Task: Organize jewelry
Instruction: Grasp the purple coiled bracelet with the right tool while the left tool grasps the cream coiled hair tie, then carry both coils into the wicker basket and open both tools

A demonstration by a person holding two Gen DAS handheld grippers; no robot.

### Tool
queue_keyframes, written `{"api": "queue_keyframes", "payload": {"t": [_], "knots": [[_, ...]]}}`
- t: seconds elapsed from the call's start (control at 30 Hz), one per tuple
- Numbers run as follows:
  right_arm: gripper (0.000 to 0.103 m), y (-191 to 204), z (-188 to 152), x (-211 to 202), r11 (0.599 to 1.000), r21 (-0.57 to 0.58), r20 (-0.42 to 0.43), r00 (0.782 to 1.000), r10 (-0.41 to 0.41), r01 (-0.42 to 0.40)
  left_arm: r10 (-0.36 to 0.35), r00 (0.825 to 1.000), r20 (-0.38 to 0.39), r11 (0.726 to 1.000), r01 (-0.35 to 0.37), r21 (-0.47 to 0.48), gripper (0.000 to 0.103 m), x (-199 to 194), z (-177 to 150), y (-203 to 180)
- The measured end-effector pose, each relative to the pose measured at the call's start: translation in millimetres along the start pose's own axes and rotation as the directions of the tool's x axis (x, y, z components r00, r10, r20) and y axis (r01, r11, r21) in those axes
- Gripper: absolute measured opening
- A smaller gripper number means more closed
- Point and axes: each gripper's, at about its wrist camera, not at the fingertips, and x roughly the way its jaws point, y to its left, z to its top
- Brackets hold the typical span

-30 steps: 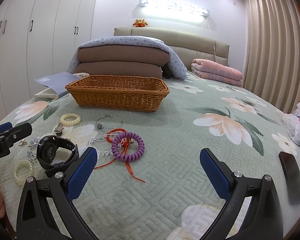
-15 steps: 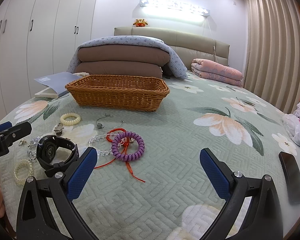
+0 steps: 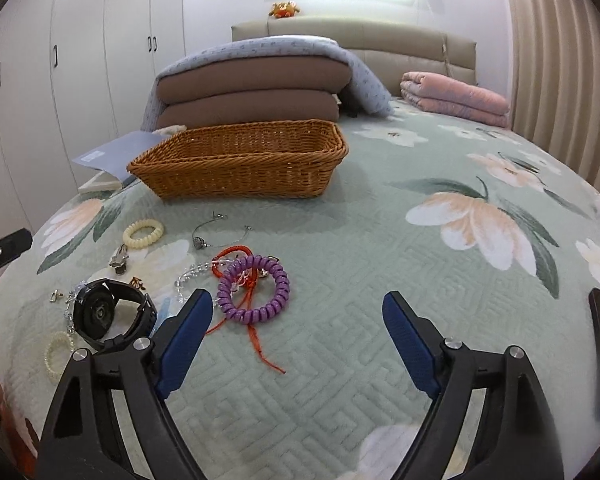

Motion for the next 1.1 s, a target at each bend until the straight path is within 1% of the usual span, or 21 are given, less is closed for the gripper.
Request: {"api": "queue_keyframes", "payload": {"t": [0.03,0.07,0.1,0.17,0.23,0.27,0.3,0.33,0.4,0.5,0.53,0.67,0.7,0.77,0.83,0.87,0.9,0.93,1.0,1.03,1.1], "knots": [[0.078,1,3,2,1.0,-0.011,-0.005,1.0,-0.004,0.004,-0.015,1.0,-0.014,1.0,0.015,0.004,0.09,4,4,1],[0.074,3,6,6,0.999,-0.032,-0.012,1.0,-0.014,0.014,-0.025,0.999,-0.032,1.0,0.026,0.01,0.09,9,8,0],[0.066,5,10,10,0.998,-0.051,-0.02,0.999,-0.026,0.025,-0.032,0.998,-0.047,0.999,0.032,0.017,0.09,14,10,-1],[0.065,7,17,20,0.996,-0.077,-0.044,0.998,-0.044,0.04,-0.059,0.994,-0.097,0.998,0.062,0.023,0.084,32,18,-4],[0.062,7,22,30,0.997,-0.079,-0.073,0.997,-0.027,0.022,-0.085,0.983,-0.164,0.996,0.09,0.025,0.068,52,25,-7],[0.06,7,25,35,0.997,-0.078,-0.085,0.996,-0.015,0.008,-0.095,0.976,-0.196,0.994,0.102,0.026,0.068,63,28,-9],[0.055,7,26,39,0.997,-0.077,-0.093,0.996,-0.007,0.0,-0.1,0.97,-0.224,0.993,0.11,0.031,0.068,76,31,-13],[0.052,7,27,44,0.997,-0.076,-0.104,0.995,0.0,-0.008,-0.101,0.967,-0.234,0.993,0.111,0.033,0.068,82,33,-15],[0.052,8,25,51,0.997,-0.075,-0.117,0.993,0.004,-0.013,-0.092,0.962,-0.257,0.994,0.104,0.031,0.067,99,36,-20],[0.052,8,22,58,0.997,-0.075,-0.137,0.99,0.014,-0.025,-0.103,0.949,-0.297,0.994,0.112,0.013,0.056,120,38,-25],[0.052,8,22,60,0.997,-0.073,-0.145,0.989,0.02,-0.031,-0.096,0.946,-0.308,0.994,0.106,0.015,0.056,127,38,-28],[0.051,11,24,68,0.995,-0.083,-0.155,0.987,0.034,-0.047,-0.073,0.937,-0.341,0.996,0.086,0.021,0.054,146,35,-34],[0.049,12,24,70,0.995,-0.088,-0.164,0.986,0.031,-0.046,-0.064,0.938,-0.341,0.996,0.079,0.03,0.054,149,35,-37],[0.042,14,22,74,0.994,-0.093,-0.179,0.983,0.039,-0.057,-0.057,0.938,-0.342,0.996,0.075,0.042,0.051,149,35,-39],[0.034,15,22,73,0.993,-0.097,-0.178,0.983,0.047,-0.065,-0.021,0.938,-0.347,0.996,0.048,0.069,0.041,153,34,-43],[0.032,16,21,73,0.993,-0.101,-0.178,0.983,0.046,-0.065,-0.005,0.939,-0.344,0.996,0.036,0.083,0.039,154,33,-45],[0.029,17,21,73,0.992,-0.106,-0.178,0.983,0.048,-0.067,0.0,0.94,-0.342,0.995,0.034,0.093,0.035,155,34,-46],[0.024,18,21,73,0.992,-0.11,-0.175,0.983,0.049,-0.069,0.0,0.94,-0.34,0.994,0.037,0.102,0.024,154,34,-48],[0.015,20,20,72,0.991,-0.117,-0.172,0.984,0.047,-0.068,0.003,0.941,-0.34,0.993,0.038,0.113,0.014,154,33,-50],[0.015,20,20,72,0.991,-0.117,-0.171,0.984,0.045,-0.066,0.003,0.942,-0.337,0.992,0.039,0.117,0.011,153,33,-50],[0.015,19,19,72,0.992,-0.107,-0.174,0.983,0.051,-0.071,0.0,0.944,-0.331,0.991,0.044,0.124,0.011,151,33,-50]]}}
